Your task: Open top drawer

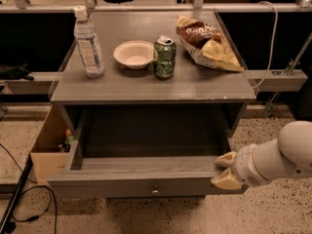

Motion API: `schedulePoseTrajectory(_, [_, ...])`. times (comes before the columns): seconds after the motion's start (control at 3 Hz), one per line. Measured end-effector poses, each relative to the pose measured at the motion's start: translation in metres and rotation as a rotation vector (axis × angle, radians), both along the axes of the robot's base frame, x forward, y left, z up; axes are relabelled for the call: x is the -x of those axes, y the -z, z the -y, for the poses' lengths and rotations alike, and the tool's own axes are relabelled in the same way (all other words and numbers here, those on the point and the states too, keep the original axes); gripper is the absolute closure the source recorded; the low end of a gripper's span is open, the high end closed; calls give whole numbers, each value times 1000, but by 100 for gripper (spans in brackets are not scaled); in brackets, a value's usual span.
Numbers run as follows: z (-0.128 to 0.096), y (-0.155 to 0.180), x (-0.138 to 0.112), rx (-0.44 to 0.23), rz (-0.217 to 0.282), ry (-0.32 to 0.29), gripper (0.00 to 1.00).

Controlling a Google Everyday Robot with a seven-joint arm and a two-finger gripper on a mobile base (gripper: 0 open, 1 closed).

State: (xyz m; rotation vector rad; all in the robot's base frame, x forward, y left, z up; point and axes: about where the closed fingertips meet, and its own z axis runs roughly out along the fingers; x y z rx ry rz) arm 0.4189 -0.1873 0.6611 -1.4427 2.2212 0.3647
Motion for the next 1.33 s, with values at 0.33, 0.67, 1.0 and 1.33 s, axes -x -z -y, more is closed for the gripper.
schedulePoseTrajectory(0.33, [0,0,0,0,0,0,59])
schedulePoseTrajectory(0.67, [0,0,0,0,0,0,36])
schedulePoseTrajectory(1.0, [0,0,0,0,0,0,13])
schedulePoseTrajectory(1.33, [0,0,0,0,0,0,10])
